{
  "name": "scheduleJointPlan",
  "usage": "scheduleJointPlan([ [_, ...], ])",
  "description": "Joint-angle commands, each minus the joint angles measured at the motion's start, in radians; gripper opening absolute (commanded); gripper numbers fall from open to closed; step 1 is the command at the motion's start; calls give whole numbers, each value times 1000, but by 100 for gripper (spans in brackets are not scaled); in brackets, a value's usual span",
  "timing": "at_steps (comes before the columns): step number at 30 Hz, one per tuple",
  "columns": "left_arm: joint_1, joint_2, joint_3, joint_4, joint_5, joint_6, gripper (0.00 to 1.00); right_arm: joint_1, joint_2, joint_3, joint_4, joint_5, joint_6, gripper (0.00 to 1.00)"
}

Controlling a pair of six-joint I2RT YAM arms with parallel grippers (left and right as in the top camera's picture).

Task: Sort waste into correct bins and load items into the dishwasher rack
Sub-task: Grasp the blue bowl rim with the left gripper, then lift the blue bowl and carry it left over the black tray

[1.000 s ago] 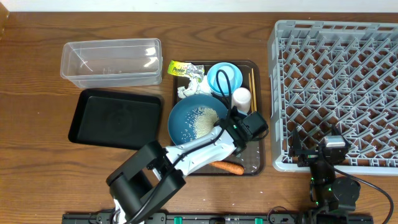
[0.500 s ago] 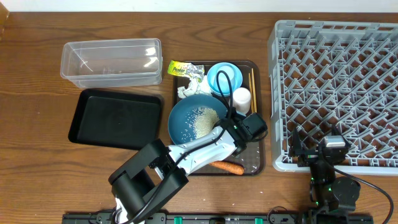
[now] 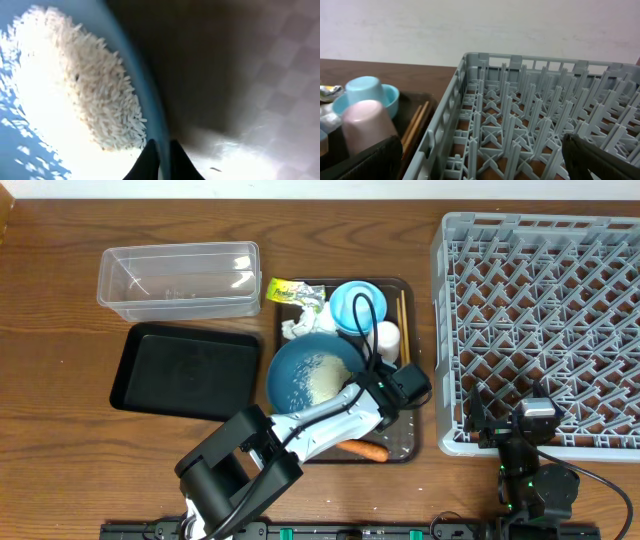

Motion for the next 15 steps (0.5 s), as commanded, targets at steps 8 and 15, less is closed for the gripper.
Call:
scheduleJointPlan([
  [8, 8, -60, 26, -46, -11, -16, 6, 20, -2, -1, -5, 3, -8, 99],
  [15, 8, -165, 26, -64, -11, -16, 6, 20, -2, -1, -5, 3, -8, 99],
])
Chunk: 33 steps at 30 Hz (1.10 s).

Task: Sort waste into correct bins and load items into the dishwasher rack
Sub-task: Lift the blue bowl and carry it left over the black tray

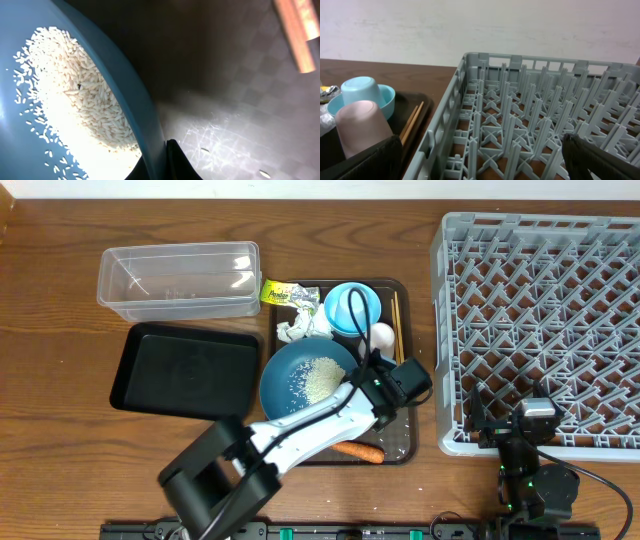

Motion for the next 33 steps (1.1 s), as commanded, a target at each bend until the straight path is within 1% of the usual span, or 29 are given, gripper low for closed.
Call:
scheduleJointPlan([
  [1, 6, -86, 15, -11, -16, -7, 6, 20, -2, -1, -5, 3, -8, 99],
  [8, 16, -229, 15, -35, -20, -7, 6, 20, -2, -1, -5, 3, -8, 99],
  [12, 51, -297, 15, -51, -20, -2, 6, 20, -2, -1, -5, 3, -8, 99],
  [16, 119, -334, 15, -70, -20, 8, 6, 20, -2, -1, -5, 3, -8, 99],
  [23, 249, -339, 15, -69, -19, 9, 6, 20, -2, -1, -5, 3, -8, 99],
  [27, 319, -339, 15, -50, -17, 44, 6, 20, -2, -1, -5, 3, -8, 99],
  [30, 374, -339, 15, -17, 30, 77, 6, 20, -2, -1, -5, 3, -8, 99],
  [33, 438, -339, 14, 27, 87, 77, 6, 20, -2, -1, -5, 3, -8, 99],
])
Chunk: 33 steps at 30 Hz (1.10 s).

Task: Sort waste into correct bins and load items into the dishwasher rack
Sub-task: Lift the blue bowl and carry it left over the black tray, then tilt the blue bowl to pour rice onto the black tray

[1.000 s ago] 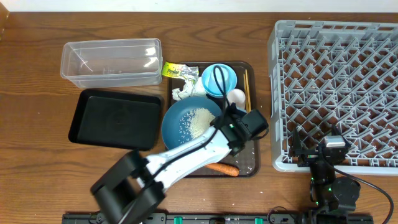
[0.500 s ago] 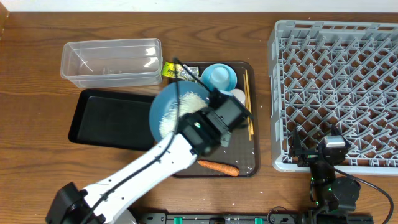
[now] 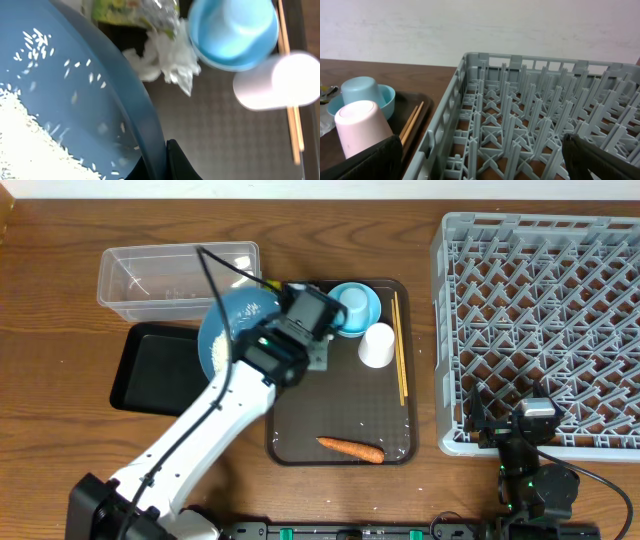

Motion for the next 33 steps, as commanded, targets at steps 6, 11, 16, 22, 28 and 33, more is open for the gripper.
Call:
scheduleJointPlan([
  [6, 167, -13, 14, 79, 145, 36, 6, 20, -2, -1, -4, 3, -8, 99],
  [11, 279, -13, 14, 82, 275, 35, 6, 20, -2, -1, -4, 3, -8, 99],
  [16, 377, -13, 14, 82, 404, 36, 6, 20, -2, -1, -4, 3, -8, 99],
  [22, 495, -13, 14, 82, 586, 35, 6, 20, -2, -1, -4, 3, -8, 99],
  [28, 600, -13, 14, 80, 776, 26, 6, 20, -2, -1, -4, 3, -8, 99],
  [33, 683, -13, 14, 77, 893, 23, 6, 20, -2, -1, -4, 3, -8, 99],
])
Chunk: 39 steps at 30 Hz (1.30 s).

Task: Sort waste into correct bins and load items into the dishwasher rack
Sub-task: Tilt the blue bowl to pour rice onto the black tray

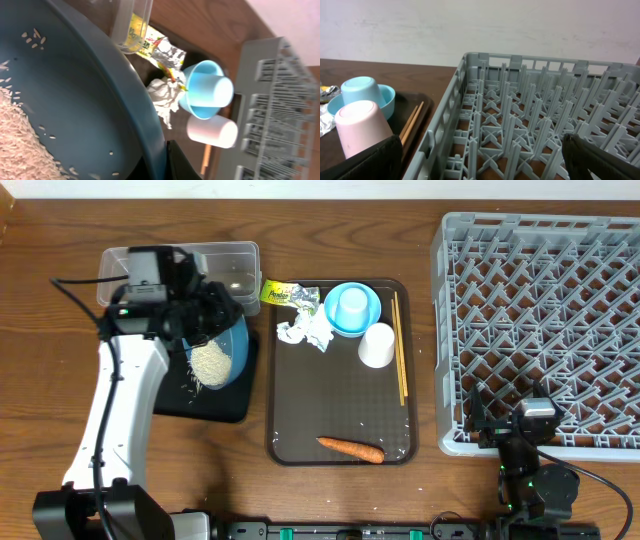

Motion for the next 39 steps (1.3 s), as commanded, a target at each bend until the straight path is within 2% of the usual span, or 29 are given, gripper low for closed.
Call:
scheduleJointPlan([
  [1, 47, -13, 14, -1, 143, 9, 6, 20, -2, -1, -5, 3, -8, 99],
  [16, 261, -13, 14, -4, 484, -13, 6, 20, -2, -1, -5, 3, -8, 99],
  [20, 331, -13, 14, -37, 576, -47, 6, 20, -2, -1, -5, 3, -8, 99],
  [25, 414, -13, 13, -74, 654, -46, 6, 20, -2, -1, -5, 3, -8, 99],
  [28, 454, -13, 13, -105, 750, -20, 6, 20, -2, -1, -5, 3, -8, 99],
  [36, 552, -13, 7, -151, 748, 63, 6, 20, -2, -1, -5, 3, -8, 99],
  [39, 582, -13, 7, -229, 788, 63, 6, 20, -2, -1, -5, 3, -8, 99],
])
